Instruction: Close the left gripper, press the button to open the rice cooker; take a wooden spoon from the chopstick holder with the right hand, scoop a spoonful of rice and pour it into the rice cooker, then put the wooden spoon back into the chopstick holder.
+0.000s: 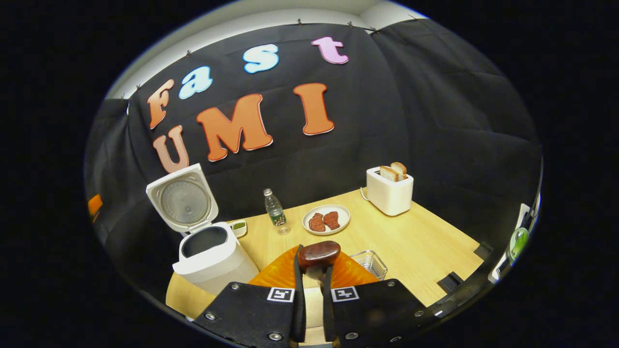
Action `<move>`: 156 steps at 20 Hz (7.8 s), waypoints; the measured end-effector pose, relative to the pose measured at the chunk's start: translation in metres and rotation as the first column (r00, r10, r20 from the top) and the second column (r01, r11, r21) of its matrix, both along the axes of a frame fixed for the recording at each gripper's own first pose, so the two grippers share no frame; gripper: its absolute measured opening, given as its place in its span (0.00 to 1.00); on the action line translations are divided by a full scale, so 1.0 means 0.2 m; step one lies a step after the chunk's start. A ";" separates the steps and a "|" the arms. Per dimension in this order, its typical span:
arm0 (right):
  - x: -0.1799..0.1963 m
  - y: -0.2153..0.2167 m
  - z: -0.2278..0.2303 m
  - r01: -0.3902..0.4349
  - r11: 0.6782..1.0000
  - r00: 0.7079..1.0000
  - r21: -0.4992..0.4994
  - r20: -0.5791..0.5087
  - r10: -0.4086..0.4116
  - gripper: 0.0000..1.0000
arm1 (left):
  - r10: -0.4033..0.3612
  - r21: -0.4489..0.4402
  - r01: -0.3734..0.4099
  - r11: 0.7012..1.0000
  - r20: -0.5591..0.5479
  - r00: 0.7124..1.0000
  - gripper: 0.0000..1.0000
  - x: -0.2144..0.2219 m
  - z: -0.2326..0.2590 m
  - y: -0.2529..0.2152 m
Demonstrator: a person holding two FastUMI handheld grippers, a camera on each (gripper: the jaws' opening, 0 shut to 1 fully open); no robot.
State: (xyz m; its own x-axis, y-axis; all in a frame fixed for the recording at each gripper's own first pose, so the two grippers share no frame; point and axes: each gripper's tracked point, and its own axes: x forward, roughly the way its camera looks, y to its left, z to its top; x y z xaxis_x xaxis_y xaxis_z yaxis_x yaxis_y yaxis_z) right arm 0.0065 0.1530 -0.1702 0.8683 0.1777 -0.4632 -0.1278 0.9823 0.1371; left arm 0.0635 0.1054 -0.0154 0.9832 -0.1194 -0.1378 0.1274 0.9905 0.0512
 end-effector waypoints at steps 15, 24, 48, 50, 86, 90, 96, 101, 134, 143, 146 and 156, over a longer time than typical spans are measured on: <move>-0.09 0.17 -0.52 -0.108 0.974 0.992 -0.201 -0.090 0.092 0.14 | 0.006 0.042 -0.003 0.999 -0.071 0.997 1.00 0.05 -0.14 0.23; -0.24 0.24 -0.57 -0.125 0.985 0.974 -0.117 -0.202 0.100 0.14 | 0.017 0.033 -0.015 0.999 -0.076 0.997 1.00 0.05 -0.14 0.29; -0.21 0.09 -0.48 0.286 0.782 0.926 0.554 -0.369 -0.078 0.13 | 0.013 0.038 -0.011 0.999 -0.053 0.999 1.00 0.01 -0.09 0.21; -0.19 0.06 -0.43 0.305 0.754 0.927 0.582 -0.364 -0.094 0.13 | 0.015 0.037 -0.014 0.999 -0.044 0.999 1.00 0.00 -0.08 0.20; 0.36 0.80 0.25 0.215 0.498 0.958 0.840 -0.282 0.061 0.13 | 0.040 0.000 -0.040 0.999 -0.026 0.999 1.00 0.02 0.02 0.23; 0.44 0.97 0.26 0.183 0.527 0.958 0.830 -0.271 0.093 0.13 | 0.048 0.001 -0.048 0.999 -0.027 0.998 1.00 0.03 0.02 0.26; 0.52 1.18 0.26 0.097 0.642 0.971 0.761 -0.214 0.106 0.13 | 0.063 0.016 -0.062 0.998 -0.053 0.997 1.00 0.01 -0.04 0.32; 0.56 1.28 0.35 0.001 0.731 0.984 0.682 -0.130 0.119 0.13 | 0.076 0.016 -0.074 0.997 -0.084 0.994 1.00 0.00 -0.10 0.39; 0.55 1.58 0.50 -0.299 0.909 0.954 0.290 0.087 0.286 0.13 | 0.062 0.010 -0.061 0.998 -0.073 0.995 1.00 0.09 -0.13 0.48; 0.47 1.66 0.50 -0.409 0.908 0.908 0.092 0.135 0.396 0.13 | 0.064 -0.004 -0.065 0.998 -0.081 0.995 1.00 0.10 -0.15 0.49; 0.45 1.68 0.47 -0.443 0.896 0.890 0.026 0.136 0.436 0.13 | 0.072 -0.008 -0.073 0.997 -0.089 0.993 1.00 0.09 -0.17 0.50; 0.47 1.57 0.45 -0.442 0.894 0.895 0.067 0.103 0.435 0.13 | 0.102 -0.018 -0.103 0.994 -0.087 0.991 1.00 0.11 -0.19 0.49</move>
State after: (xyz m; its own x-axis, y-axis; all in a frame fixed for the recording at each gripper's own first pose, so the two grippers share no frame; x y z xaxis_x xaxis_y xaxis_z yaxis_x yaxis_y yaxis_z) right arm 0.1005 0.4660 -0.0800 0.7274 0.5856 -0.3578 -0.5576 0.8082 0.1892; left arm 0.0857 0.2034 -0.0528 0.9750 -0.0225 -0.2210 0.0281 0.9994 0.0223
